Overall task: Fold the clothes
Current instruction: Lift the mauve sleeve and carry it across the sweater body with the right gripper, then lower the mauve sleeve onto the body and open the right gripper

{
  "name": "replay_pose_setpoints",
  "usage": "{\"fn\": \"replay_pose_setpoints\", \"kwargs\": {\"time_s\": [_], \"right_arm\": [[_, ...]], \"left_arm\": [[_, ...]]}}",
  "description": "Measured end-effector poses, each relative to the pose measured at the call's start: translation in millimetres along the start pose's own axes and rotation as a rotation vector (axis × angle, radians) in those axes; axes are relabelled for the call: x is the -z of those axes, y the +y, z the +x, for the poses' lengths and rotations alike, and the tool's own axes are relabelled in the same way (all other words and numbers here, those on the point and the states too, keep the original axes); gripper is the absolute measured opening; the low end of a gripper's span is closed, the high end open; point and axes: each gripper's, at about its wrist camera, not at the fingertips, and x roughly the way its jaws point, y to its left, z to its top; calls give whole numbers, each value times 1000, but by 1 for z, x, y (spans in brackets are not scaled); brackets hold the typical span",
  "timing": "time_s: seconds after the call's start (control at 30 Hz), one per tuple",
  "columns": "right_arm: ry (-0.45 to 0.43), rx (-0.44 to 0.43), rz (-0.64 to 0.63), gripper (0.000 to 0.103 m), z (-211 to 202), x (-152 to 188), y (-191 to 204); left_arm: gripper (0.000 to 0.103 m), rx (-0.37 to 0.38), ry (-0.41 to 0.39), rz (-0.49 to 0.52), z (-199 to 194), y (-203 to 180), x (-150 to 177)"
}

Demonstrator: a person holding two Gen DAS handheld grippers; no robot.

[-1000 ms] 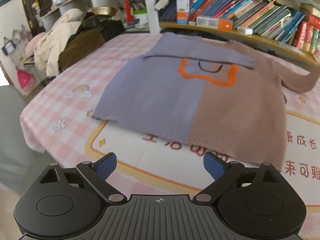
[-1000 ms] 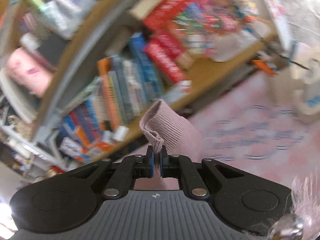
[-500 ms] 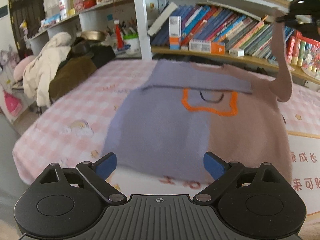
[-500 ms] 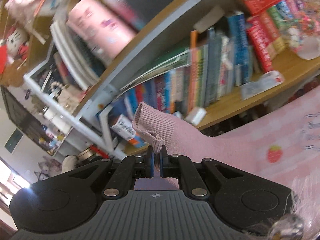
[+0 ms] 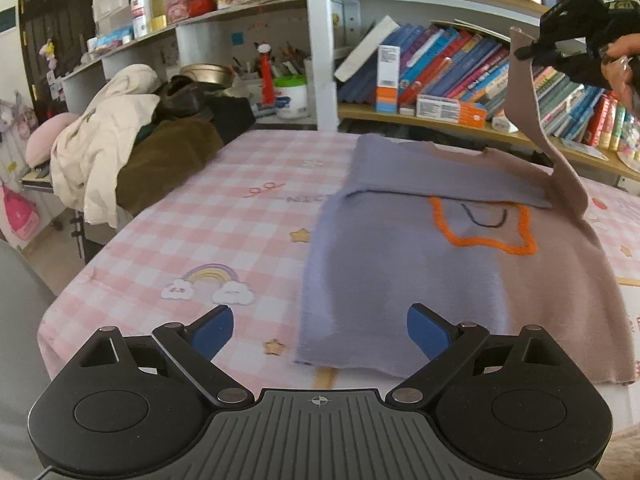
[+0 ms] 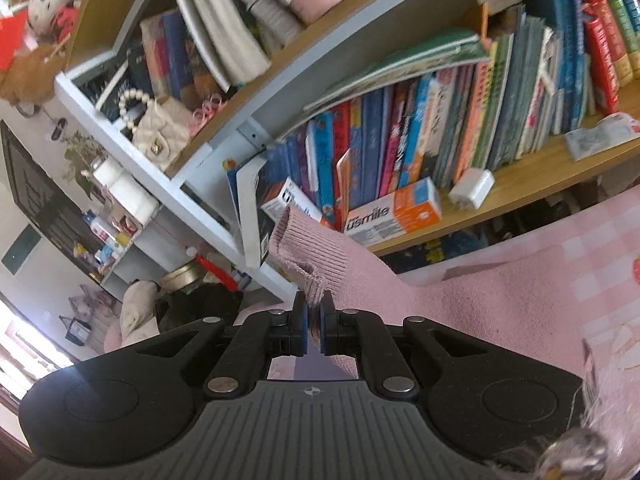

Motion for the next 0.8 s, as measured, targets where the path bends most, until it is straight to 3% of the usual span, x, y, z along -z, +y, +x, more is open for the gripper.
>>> {"fn": "replay_pose_setpoints", "kwargs": {"time_s": [0.4, 0.8], "right_arm": [[55, 100, -54, 5, 77, 41, 28], [160, 197, -63, 5, 137, 78, 20]], "left_arm": [[96, -17, 10, -26, 4, 50, 3], [96, -61, 25, -31, -2, 77, 10]]}}
